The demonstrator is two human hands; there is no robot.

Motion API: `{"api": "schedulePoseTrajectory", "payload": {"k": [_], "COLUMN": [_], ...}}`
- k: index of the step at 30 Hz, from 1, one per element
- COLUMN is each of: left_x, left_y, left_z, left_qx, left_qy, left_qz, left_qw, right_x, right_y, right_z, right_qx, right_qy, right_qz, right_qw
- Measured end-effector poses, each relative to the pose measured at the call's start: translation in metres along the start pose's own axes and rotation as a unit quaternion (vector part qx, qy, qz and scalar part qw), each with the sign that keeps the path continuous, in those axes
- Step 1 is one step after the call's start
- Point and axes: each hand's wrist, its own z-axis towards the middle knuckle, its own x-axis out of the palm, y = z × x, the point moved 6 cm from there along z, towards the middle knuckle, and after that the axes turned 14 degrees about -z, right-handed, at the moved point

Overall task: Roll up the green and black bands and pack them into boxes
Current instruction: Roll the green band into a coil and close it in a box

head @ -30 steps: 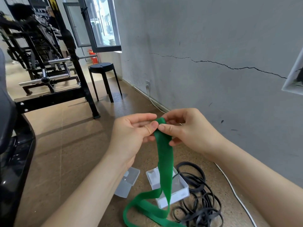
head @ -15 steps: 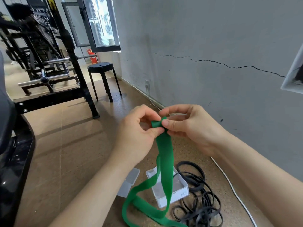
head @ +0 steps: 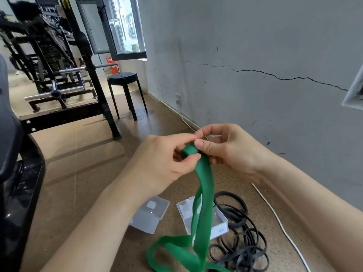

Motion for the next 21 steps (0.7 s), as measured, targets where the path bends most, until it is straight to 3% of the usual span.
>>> {"api": "schedulePoseTrajectory", "payload": {"k": [4, 6, 9, 15, 18, 21], "left_x": [-0.011, -0.016, -0.01, -0.006, -0.009, -0.01], "left_y": [0.003, 0.009, 0.012, 0.011, 0.006, -0.002], "left_z": [0.002, 0.003, 0.001, 0.0, -0.001, 0.0], "left_qx": [0.045, 0.037, 0.018, -0.038, -0.007, 0.065], "left_qy": [-0.077, -0.105, -0.086, -0.064, -0.101, -0.121], "left_qz": [0.066, 0.04, 0.015, -0.068, -0.045, 0.026], "left_qw": [0.994, 0.993, 0.996, 0.995, 0.994, 0.99], "right_x": [0.005, 0.007, 0.007, -0.005, -0.001, 0.002], "right_y": [-0.001, -0.002, -0.004, 0.003, 0.003, 0.002], "right_z": [0.0, -0.001, -0.001, -0.003, -0.004, -0.004], "right_qx": [0.005, 0.006, 0.001, -0.039, -0.032, 0.0], "right_qy": [0.013, 0.03, 0.022, -0.079, -0.059, -0.004], "right_qz": [-0.04, -0.034, -0.072, -0.216, -0.191, -0.078], "right_qw": [0.999, 0.999, 0.997, 0.972, 0.979, 0.997]}}
